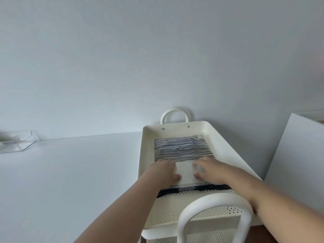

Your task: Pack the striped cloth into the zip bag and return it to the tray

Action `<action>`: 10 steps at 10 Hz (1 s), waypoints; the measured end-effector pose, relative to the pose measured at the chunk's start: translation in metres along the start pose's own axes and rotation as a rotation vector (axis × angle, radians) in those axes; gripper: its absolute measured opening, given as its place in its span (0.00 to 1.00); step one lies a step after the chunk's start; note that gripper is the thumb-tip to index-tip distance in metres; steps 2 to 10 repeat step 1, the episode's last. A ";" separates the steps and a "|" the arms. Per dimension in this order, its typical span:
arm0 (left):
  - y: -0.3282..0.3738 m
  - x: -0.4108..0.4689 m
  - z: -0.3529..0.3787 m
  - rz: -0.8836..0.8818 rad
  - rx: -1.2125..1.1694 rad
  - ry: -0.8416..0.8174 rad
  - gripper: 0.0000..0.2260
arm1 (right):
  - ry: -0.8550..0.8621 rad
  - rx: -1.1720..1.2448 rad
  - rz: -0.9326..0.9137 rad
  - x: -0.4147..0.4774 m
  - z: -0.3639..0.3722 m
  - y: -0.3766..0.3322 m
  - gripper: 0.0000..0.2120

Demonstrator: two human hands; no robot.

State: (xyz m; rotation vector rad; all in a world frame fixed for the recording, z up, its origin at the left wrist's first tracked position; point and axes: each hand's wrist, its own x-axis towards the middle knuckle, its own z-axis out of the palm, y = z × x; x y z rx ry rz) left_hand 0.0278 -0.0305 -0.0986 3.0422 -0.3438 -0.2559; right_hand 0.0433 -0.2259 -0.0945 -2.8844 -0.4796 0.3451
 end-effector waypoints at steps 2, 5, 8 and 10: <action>-0.001 -0.007 -0.010 0.042 -0.066 0.039 0.24 | 0.022 0.143 -0.024 -0.005 -0.017 -0.001 0.28; -0.001 -0.007 -0.010 0.042 -0.066 0.039 0.24 | 0.022 0.143 -0.024 -0.005 -0.017 -0.001 0.28; -0.001 -0.007 -0.010 0.042 -0.066 0.039 0.24 | 0.022 0.143 -0.024 -0.005 -0.017 -0.001 0.28; -0.001 -0.007 -0.010 0.042 -0.066 0.039 0.24 | 0.022 0.143 -0.024 -0.005 -0.017 -0.001 0.28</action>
